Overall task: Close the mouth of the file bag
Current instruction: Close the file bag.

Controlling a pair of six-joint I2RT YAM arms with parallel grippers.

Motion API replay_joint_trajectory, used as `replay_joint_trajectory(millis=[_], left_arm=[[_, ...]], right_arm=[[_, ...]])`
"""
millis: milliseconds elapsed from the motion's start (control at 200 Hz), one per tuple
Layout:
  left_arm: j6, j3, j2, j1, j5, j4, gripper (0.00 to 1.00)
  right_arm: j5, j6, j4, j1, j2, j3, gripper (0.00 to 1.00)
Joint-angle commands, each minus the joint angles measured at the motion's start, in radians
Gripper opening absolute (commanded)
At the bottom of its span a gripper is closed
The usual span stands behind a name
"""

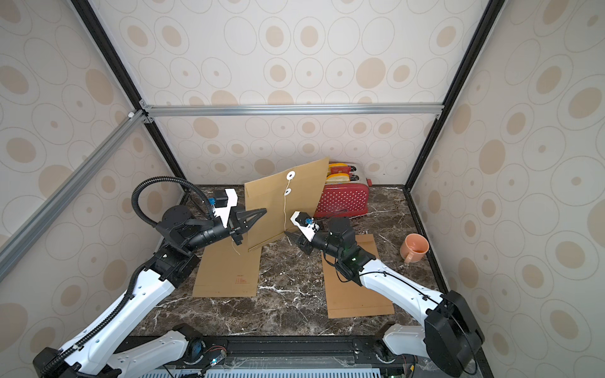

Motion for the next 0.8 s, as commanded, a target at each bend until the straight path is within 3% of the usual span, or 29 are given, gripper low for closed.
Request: replay_joint_trajectory(millis=[0, 160, 606, 796], left_arm=[[-0.012, 0.006, -0.001, -0.001, 0.012, 0.051, 0.0], [-0.016, 0.009, 0.004, 0.0, 0.015, 0.049, 0.0], [-0.074, -0.005, 0.016, 0.0, -0.006, 0.089, 0.0], [-0.248, 0.006, 0.077, 0.0, 0.013, 0.197, 0.0]], right_arm=[[-0.045, 0.06, 0.064, 0.002, 0.011, 0.002, 0.49], [-0.04, 0.072, 0.068, 0.002, 0.027, 0.005, 0.44], [-0.037, 0.119, 0.06, 0.002, 0.029, 0.001, 0.01], [-0.024, 0.191, -0.036, 0.007, -0.005, 0.02, 0.0]])
